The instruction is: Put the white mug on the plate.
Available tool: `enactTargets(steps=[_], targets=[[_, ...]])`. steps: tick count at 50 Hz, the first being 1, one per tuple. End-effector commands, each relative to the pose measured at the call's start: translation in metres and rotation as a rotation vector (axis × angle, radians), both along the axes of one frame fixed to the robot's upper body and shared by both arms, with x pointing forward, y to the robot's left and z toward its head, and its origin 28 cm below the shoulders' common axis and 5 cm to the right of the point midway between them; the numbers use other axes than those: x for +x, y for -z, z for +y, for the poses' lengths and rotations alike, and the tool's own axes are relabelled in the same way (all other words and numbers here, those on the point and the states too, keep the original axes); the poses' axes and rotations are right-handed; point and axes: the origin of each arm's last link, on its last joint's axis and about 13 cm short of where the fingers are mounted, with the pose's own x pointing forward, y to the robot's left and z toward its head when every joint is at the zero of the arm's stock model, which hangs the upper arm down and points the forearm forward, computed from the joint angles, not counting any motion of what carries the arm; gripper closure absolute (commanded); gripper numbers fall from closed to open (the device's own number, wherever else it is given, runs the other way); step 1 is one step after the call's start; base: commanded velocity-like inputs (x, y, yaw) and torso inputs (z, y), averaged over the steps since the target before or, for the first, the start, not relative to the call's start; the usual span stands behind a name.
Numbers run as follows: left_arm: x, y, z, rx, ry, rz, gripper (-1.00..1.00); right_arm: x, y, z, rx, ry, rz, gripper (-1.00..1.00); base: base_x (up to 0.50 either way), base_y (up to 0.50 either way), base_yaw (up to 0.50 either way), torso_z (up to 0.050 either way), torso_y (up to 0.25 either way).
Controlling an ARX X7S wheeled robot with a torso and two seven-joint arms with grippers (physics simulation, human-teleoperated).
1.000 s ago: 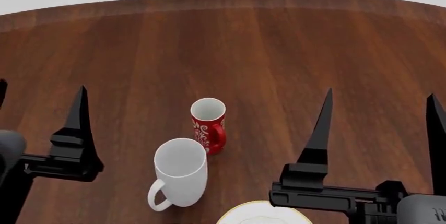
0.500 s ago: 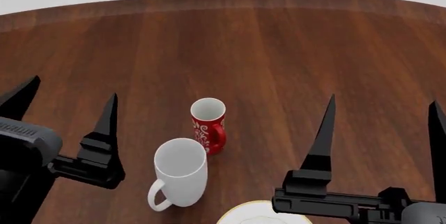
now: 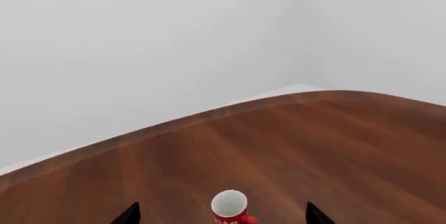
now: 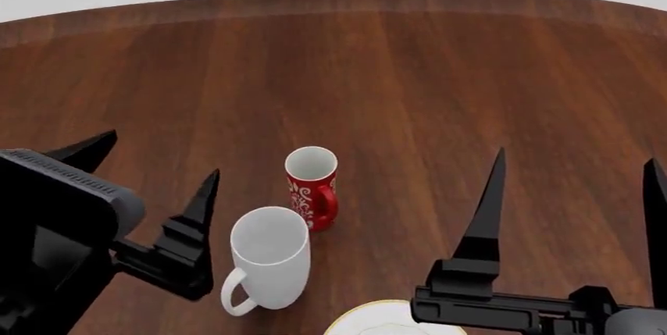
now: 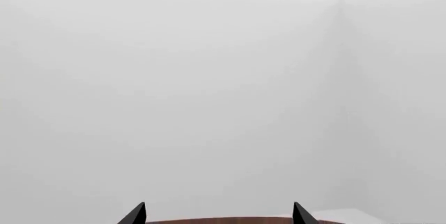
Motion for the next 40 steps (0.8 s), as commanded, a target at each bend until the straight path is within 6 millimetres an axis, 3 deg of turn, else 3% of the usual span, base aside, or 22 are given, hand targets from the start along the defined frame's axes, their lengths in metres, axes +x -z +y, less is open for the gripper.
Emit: enactTargets(steps=[1,40], targets=[[0.001,-0.004,0.003,0.052,0.054,0.079,-1.00,0.000,0.002,-0.001,0.003,0.004,0.003,-1.00,0.00,0.00,0.00,0.000,0.000],[0.012,0.017,0.005,0.132,0.069,0.233,-1.00,0.003,0.012,-0.003,0.026,0.004,0.020,-1.00,0.00,0.00,0.00,0.000,0.000]])
